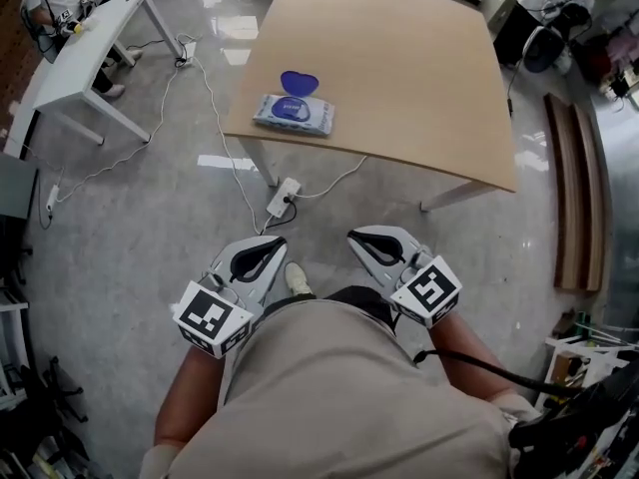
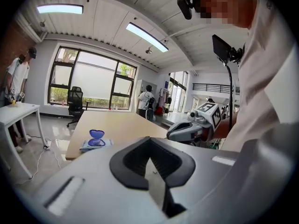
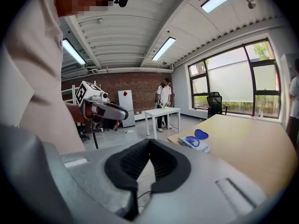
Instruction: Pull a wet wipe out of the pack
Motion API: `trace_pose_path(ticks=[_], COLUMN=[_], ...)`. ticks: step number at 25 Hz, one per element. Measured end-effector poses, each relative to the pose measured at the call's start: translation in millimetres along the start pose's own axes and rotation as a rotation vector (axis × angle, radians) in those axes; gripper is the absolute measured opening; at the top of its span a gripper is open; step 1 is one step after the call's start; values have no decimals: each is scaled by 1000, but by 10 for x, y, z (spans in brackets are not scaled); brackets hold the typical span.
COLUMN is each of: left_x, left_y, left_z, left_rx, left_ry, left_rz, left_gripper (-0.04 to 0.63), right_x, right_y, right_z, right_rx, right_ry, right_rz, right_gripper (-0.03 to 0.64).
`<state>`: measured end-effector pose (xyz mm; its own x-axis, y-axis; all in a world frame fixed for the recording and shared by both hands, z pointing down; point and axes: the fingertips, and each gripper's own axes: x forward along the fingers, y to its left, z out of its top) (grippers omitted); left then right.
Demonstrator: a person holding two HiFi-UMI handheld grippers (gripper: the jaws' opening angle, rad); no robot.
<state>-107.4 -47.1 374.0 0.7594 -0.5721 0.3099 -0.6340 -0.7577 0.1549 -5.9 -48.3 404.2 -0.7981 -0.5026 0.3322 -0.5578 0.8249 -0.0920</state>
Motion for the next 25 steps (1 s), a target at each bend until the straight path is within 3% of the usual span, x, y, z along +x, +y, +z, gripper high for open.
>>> trace_pose_path(ticks=[4,9,19,25], left_x=[21,298,1446,2281], left_y=[568,975,1905,2370], left_z=[-80,-110,-120,-254], left_rx=[-14,-36,-59,-38], left_ry=[36,50,185,299], left_rz=[-3,-1,12,-14], left_gripper=[5,5,5,5], right_x=[556,935,1755,2283], right_y=[-194,-542,-1863,-2642], right_z=[200,162,121,-212], right_rx=[5,-5,33,15], right_ry=[-12,21,62,145], right_rz=[-1,24,101,130], right_gripper=[2,2,2,2])
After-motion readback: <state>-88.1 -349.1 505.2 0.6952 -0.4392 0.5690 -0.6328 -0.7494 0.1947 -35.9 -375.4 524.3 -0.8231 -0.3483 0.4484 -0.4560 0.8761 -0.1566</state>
